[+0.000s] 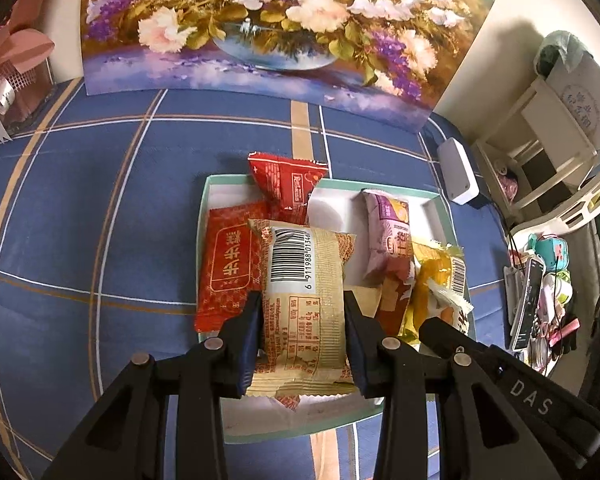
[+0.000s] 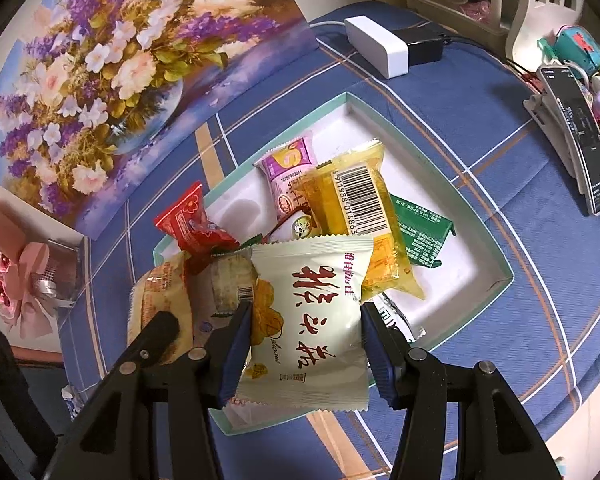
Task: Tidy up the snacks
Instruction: 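Lower both packs into the tray and open both tools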
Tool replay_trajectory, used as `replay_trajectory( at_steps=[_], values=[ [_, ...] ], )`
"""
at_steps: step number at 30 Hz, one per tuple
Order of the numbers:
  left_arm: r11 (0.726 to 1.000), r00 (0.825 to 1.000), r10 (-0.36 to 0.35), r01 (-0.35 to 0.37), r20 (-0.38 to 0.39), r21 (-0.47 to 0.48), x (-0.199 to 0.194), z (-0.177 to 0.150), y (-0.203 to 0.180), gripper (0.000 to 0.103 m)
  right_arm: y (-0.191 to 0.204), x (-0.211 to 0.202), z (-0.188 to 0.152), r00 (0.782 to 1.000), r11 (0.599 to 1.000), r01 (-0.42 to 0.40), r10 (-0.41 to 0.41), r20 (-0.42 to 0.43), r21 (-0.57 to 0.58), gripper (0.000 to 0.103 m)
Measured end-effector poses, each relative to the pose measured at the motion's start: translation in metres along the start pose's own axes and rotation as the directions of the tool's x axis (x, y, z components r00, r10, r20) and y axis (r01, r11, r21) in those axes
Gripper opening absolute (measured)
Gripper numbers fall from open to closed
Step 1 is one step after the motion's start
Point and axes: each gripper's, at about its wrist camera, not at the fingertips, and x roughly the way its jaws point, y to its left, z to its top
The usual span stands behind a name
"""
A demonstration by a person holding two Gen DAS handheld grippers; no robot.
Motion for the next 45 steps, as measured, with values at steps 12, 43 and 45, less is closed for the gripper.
replay_trajectory(
  at_steps=[12,43,45],
  values=[
    [1.0,0.999,-0.027,0.027,-0.032,-0.014,0.022,0.006,-0.002,0.039,-0.001,0.019,0.002,0.999,1.0,0.027,-0.027,-0.03,-0.009,0.056],
    [0.999,0.999,-0.029,0.027,-0.036,-0.044,0.016,0.02,0.003,0.06,0.004,0.017,0.009,0.999,0.999,0.041,-0.042,-0.024,-0.027,0.056],
    [0.999,1.0,0.007,-0.008,-0.028,-0.054,0.012,0.021,0.007,0.065,0.005,0.014,0.009,0.999,0.999,0.037,-0.038,-0.017,-0.03,0.056]
  ],
)
